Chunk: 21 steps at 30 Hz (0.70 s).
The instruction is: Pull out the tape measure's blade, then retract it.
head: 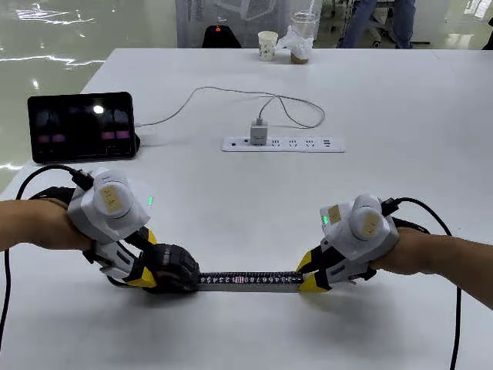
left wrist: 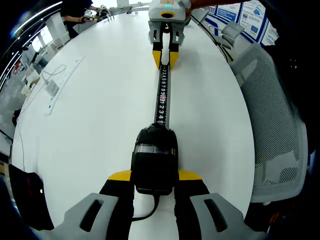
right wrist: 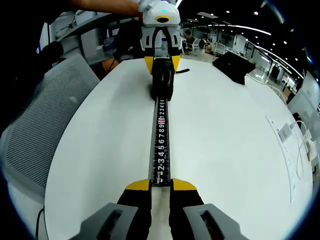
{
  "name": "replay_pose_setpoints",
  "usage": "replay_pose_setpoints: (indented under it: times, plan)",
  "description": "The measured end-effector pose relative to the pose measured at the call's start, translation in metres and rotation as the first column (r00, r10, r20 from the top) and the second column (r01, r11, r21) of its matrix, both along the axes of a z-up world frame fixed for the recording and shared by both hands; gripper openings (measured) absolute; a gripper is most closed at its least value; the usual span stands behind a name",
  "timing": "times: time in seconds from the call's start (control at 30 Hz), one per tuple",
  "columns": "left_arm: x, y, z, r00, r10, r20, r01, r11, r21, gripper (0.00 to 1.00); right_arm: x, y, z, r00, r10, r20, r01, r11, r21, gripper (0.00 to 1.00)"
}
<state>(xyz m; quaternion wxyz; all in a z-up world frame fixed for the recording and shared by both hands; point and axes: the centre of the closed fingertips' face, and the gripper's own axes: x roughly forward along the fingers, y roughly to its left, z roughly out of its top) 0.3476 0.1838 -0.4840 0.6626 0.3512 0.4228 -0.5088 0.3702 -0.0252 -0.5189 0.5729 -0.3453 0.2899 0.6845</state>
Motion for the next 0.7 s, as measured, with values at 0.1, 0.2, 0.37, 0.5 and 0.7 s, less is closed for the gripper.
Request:
replay_pose_setpoints:
  times: [0.1,0.2,0.37,0.5,0.7]
  plan:
    - [0.000,0.000,0.000,1.000,0.000,-0.001,0.000,1.000,0.000,0.24,0.000,-0.004,0.000,1.000,-0.001,-0.002,0.001,1.000,-0.006,0.09]
    - [0.000,-0.001,0.000,1.000,-0.001,-0.001,0.001,1.000,0.002,0.24,0.000,-0.008,0.000,1.000,-0.002,-0.003,0.002,1.000,-0.011,0.09]
    - [0.000,-0.001,0.000,1.000,-0.001,0.000,0.001,1.000,0.002,0.24,0.001,-0.019,-0.001,1.000,0.006,0.003,-0.006,0.999,-0.040,0.09]
    - [-0.001,-0.001,0.000,1.000,-0.002,-0.002,0.002,1.000,0.006,0.24,0.002,-0.023,0.003,1.000,-0.006,-0.001,0.006,0.999,-0.032,0.09]
    - [0.000,-0.002,0.000,1.000,0.000,-0.002,0.000,1.000,0.005,0.25,0.003,-0.032,0.000,1.000,-0.010,0.000,0.010,0.999,-0.044,0.09]
